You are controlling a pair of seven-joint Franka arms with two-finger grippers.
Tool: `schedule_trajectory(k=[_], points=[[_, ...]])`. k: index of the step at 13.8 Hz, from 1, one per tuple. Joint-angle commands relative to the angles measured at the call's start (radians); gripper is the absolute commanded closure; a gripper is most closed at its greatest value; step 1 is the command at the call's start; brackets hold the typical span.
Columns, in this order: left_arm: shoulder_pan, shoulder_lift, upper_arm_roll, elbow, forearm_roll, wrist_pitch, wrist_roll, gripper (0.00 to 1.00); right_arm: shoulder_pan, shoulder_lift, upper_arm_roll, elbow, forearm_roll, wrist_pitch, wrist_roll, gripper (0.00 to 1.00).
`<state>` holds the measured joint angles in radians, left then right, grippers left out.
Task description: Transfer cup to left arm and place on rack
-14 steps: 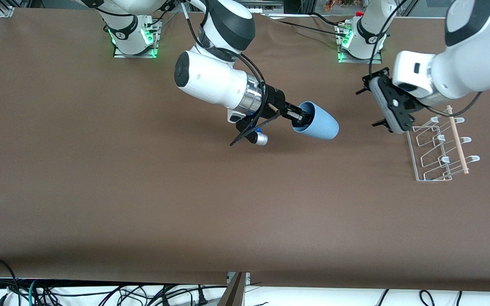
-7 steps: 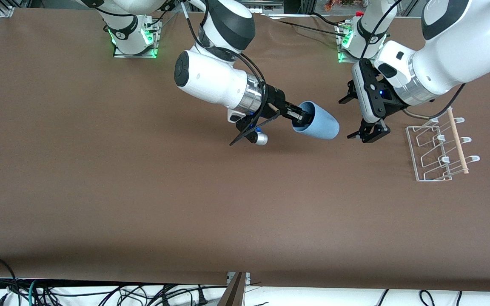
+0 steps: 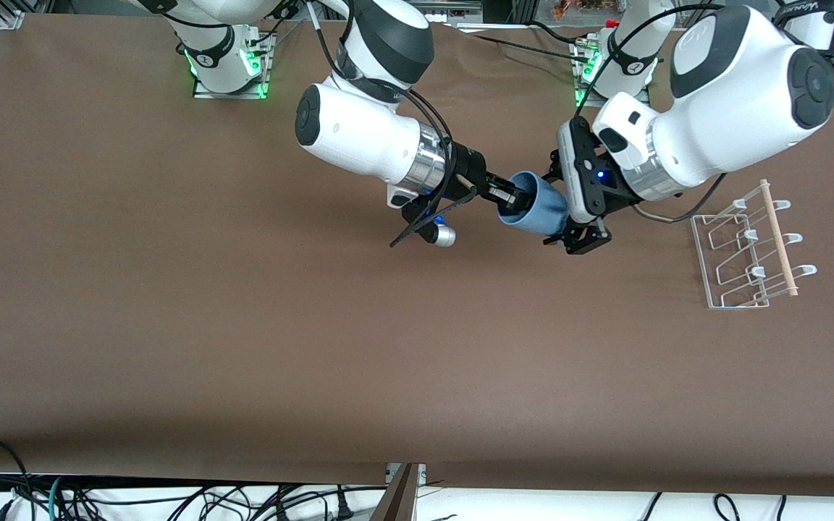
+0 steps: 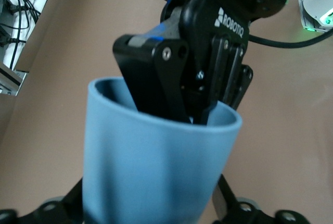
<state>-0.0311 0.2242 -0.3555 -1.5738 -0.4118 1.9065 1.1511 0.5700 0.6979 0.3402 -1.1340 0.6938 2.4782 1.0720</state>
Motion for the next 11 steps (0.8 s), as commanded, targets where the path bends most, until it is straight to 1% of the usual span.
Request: schedule_trajectory(k=[1,2,3,5,6,7,8,10,11], points=[[0.007,0.015,-0.005,0.018,-0.024,0.008,0.032,0.81,0.004,0.012,0.005,0.036,0.013,-0.010,0.009,1.00],[0.008,0.015,-0.005,0.018,-0.024,0.006,0.030,0.91,0.002,0.014,0.005,0.036,0.013,-0.008,0.009,1.00],[0.008,0.015,-0.005,0.018,-0.024,0.005,0.030,0.93,0.002,0.014,0.005,0.036,0.013,-0.008,0.009,1.00],[0.011,0.015,-0.005,0.020,-0.024,0.000,0.030,0.93,0.001,0.014,0.005,0.036,0.013,-0.008,0.006,1.00],[0.013,0.015,-0.004,0.020,-0.024,0.000,0.029,0.93,-0.001,0.014,0.003,0.036,0.015,-0.008,0.006,0.97],[0.013,0.015,-0.003,0.023,-0.025,-0.001,0.027,0.93,-0.005,0.012,0.003,0.034,0.015,-0.008,0.011,0.49],[0.016,0.015,-0.003,0.023,-0.024,-0.001,0.027,0.93,-0.013,0.008,0.002,0.034,0.015,-0.013,0.014,0.13],[0.019,0.012,-0.003,0.023,-0.024,-0.007,0.027,0.93,-0.045,-0.006,0.003,0.033,0.015,-0.024,0.013,0.06],[0.019,0.012,-0.003,0.024,-0.024,-0.021,0.027,0.93,-0.070,-0.027,0.003,0.033,0.016,-0.054,0.013,0.06]])
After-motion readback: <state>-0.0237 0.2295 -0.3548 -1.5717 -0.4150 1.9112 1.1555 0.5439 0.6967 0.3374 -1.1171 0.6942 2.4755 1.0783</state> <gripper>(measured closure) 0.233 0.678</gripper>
